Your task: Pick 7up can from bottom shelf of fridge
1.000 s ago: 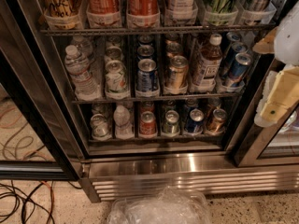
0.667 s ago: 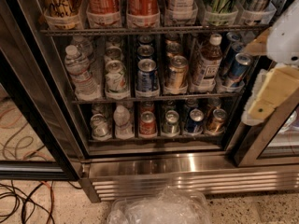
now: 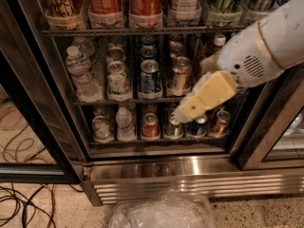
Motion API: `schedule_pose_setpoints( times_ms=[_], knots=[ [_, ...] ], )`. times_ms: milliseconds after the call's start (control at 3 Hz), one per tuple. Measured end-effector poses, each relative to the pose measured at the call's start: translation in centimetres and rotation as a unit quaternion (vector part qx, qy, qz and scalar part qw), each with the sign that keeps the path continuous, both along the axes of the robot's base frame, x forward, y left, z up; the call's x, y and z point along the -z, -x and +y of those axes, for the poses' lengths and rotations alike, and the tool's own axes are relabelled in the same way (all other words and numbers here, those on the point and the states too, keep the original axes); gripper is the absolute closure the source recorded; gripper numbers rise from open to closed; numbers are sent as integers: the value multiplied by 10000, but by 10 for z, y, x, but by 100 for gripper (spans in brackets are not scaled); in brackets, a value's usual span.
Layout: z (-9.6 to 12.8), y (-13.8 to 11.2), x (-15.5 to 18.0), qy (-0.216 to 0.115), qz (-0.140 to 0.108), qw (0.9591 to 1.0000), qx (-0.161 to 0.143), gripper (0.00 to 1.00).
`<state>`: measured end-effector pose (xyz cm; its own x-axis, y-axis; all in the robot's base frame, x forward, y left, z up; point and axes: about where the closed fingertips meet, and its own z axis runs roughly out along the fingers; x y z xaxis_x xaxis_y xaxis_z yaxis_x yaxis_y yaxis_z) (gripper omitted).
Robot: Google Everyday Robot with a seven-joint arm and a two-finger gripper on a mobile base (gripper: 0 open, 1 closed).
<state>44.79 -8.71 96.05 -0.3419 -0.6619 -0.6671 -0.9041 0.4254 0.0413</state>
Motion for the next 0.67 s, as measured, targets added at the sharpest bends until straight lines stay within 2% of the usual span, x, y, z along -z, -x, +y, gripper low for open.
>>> schedule_pose_setpoints(
  times_ms=[333,667],
  knots=[
    [60,10,-13,-1016,289,9941,227,0],
    [83,14,-29,-1477,370,9881,235,0]
  ],
)
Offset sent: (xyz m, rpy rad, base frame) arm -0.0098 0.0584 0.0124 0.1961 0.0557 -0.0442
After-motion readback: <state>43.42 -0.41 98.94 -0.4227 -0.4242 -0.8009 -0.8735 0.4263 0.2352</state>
